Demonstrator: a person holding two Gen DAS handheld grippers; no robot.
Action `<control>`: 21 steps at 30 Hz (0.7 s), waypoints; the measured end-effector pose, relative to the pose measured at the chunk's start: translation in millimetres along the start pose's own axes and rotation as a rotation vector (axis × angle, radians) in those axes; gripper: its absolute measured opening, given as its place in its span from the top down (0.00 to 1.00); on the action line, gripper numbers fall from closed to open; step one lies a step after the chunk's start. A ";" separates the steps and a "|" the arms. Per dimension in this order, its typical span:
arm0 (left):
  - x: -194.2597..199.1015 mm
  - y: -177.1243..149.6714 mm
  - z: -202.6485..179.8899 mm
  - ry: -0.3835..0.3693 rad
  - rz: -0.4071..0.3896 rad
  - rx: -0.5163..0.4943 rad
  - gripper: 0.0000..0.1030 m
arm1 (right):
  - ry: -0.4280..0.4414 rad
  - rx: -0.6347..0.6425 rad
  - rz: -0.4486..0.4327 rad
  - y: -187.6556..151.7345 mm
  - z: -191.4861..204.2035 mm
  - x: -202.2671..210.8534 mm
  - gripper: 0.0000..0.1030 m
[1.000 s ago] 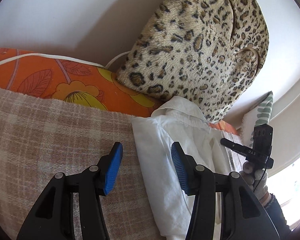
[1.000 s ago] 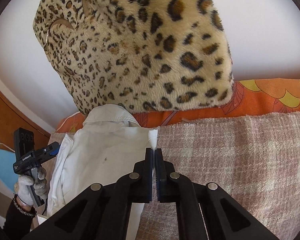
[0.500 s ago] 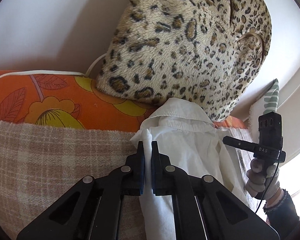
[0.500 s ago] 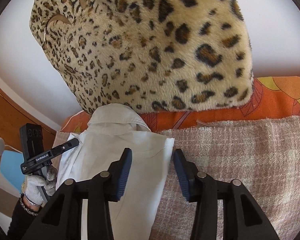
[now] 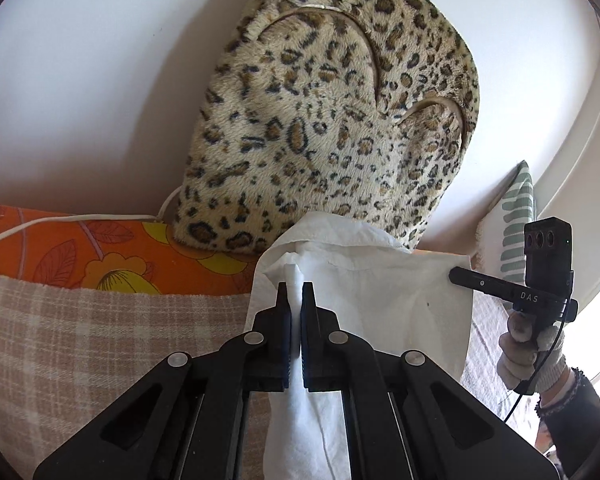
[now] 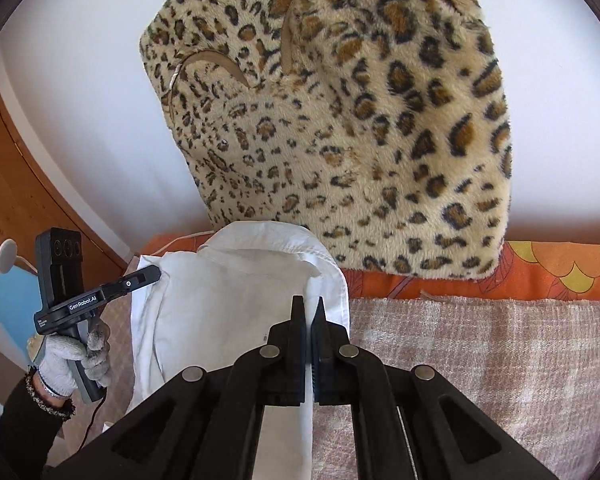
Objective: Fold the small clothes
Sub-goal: 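Grasp the collar end with both grippers and fold it over onto the hem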
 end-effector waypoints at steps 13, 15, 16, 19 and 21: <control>80.8 -28.4 -69.8 0.010 -0.051 -0.086 0.98 | -0.021 0.158 -0.062 -26.4 62.6 92.3 1.00; 92.2 -37.1 -79.1 0.014 -0.047 -0.098 0.98 | -0.017 0.171 -0.063 -35.3 71.6 104.8 1.00; 97.9 -41.8 -83.5 0.017 -0.044 -0.106 0.98 | -0.018 0.184 -0.064 -41.0 77.3 110.4 1.00; 113.3 -58.1 -96.6 0.028 -0.035 -0.137 0.98 | -0.023 0.220 -0.064 -61.2 89.6 128.2 1.00; 122.5 -69.6 -104.8 0.032 -0.027 -0.155 0.98 | -0.021 0.226 -0.065 -76.0 93.1 138.5 1.00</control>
Point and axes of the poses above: each gripper's, at about its wrist camera, not at the fingertips, and x roughly against the way its jaws point, z to its left, y to its top, the point moved 2 cm from there along -x, roughly the way its jaws point, and after that the axes turned 6 degrees about -y, right-handed, at the moved point
